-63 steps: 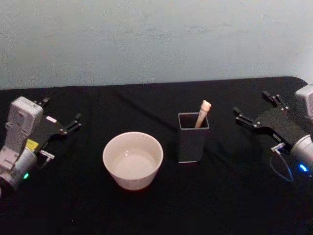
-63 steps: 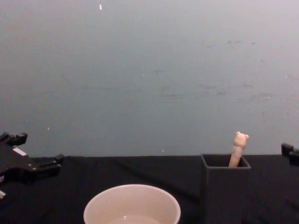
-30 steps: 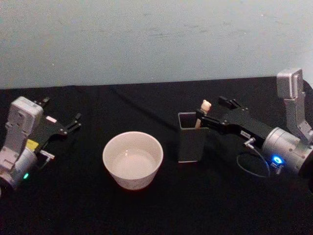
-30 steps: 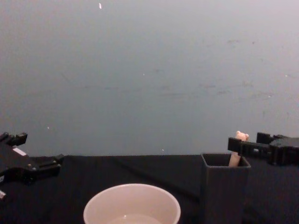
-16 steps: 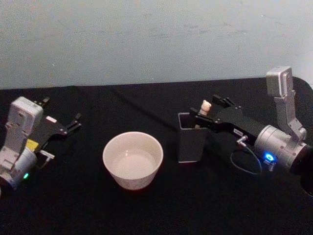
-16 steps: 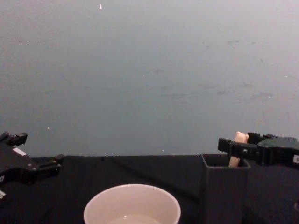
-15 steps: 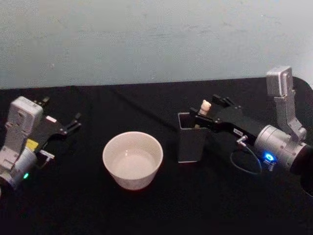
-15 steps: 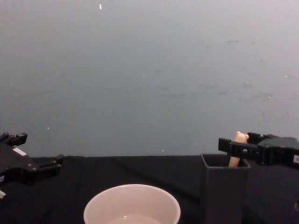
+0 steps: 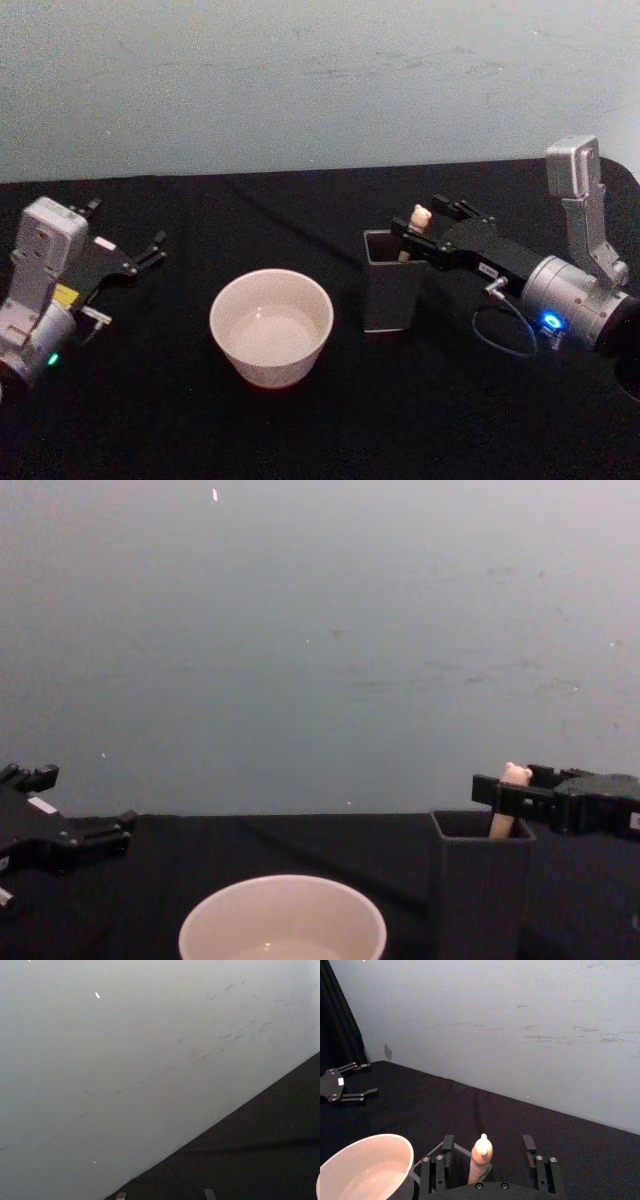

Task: Pick up the stirring spoon with one hand, stir inside the cup, then place it back in its original position.

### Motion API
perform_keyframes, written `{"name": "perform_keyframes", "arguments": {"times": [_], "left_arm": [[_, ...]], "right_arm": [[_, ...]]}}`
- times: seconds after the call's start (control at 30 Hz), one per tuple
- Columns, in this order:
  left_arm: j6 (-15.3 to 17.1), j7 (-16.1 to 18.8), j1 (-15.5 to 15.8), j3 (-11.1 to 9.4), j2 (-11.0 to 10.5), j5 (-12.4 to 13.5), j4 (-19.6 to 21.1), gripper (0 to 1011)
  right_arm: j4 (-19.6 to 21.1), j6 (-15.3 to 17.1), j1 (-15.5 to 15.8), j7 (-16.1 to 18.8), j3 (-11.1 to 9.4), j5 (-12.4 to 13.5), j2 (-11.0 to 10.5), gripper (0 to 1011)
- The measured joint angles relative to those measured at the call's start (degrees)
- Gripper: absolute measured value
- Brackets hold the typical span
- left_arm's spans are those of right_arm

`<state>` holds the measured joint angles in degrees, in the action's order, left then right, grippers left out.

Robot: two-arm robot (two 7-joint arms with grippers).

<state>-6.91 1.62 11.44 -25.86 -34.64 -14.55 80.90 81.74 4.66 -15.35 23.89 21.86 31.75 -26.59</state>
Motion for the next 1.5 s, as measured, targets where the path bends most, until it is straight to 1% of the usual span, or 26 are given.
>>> {"name": "perform_keyframes", "arguments": {"times": [0.03, 0.1, 0.17, 0.27, 0.4, 0.43, 0.5, 0.53, 0.57, 0.63, 0.67, 0.77, 1.13, 1.3, 1.5], "left_arm": [[0.00, 0.00, 0.00, 0.00, 0.00, 0.00, 0.00, 1001], [0.00, 0.00, 0.00, 0.00, 0.00, 0.00, 0.00, 1001], [0.00, 0.00, 0.00, 0.00, 0.00, 0.00, 0.00, 1001], [0.00, 0.00, 0.00, 0.00, 0.00, 0.00, 0.00, 1001], [0.00, 0.00, 0.00, 0.00, 0.00, 0.00, 0.00, 1001], [0.00, 0.00, 0.00, 0.00, 0.00, 0.00, 0.00, 1001], [0.00, 0.00, 0.00, 0.00, 0.00, 0.00, 0.00, 1001], [0.00, 0.00, -0.01, 0.00, 0.00, 0.00, 0.00, 1001], [0.00, 0.00, 0.00, 0.00, 0.00, 0.00, 0.00, 1001], [0.00, 0.00, -0.01, 0.00, 0.00, 0.00, 0.00, 1001], [0.00, 0.00, 0.00, 0.00, 0.00, 0.00, 0.00, 1001], [0.00, 0.00, -0.01, 0.00, 0.00, 0.00, 0.00, 1001], [0.00, 0.00, -0.01, 0.00, 0.00, 0.00, 0.00, 1002], [0.00, 0.00, 0.00, 0.00, 0.00, 0.00, 0.00, 1001], [0.00, 0.00, -0.01, 0.00, 0.00, 0.00, 0.00, 1001]], "right_arm": [[0.01, 0.00, 0.00, 0.00, 0.00, 0.01, 0.00, 850], [0.01, 0.00, 0.01, 0.00, 0.00, 0.03, -0.01, 816], [0.02, 0.00, 0.02, -0.01, 0.00, 0.05, -0.02, 761], [0.04, 0.00, 0.03, -0.01, -0.01, 0.08, -0.03, 650], [0.04, 0.00, 0.04, -0.01, -0.01, 0.11, -0.06, 544], [0.04, 0.00, 0.04, -0.01, -0.01, 0.12, -0.06, 484], [0.04, 0.00, 0.04, -0.01, -0.01, 0.13, -0.07, 447], [0.05, 0.00, 0.04, -0.01, -0.01, 0.14, -0.07, 400], [0.05, 0.00, 0.04, -0.01, -0.01, 0.14, -0.07, 386], [0.05, 0.00, 0.04, -0.01, -0.01, 0.17, -0.08, 277], [0.05, 0.00, 0.04, -0.01, -0.01, 0.17, -0.08, 256], [0.05, 0.00, 0.04, 0.01, -0.01, 0.19, -0.07, 216], [0.65, -0.22, 0.34, 1.07, -0.12, -0.07, 0.10, 216], [1.16, -1.02, 0.38, 1.64, 0.02, -0.87, 0.05, 216], [2.45, -3.24, 0.41, 2.31, 0.17, -2.92, -0.41, 216]]}}
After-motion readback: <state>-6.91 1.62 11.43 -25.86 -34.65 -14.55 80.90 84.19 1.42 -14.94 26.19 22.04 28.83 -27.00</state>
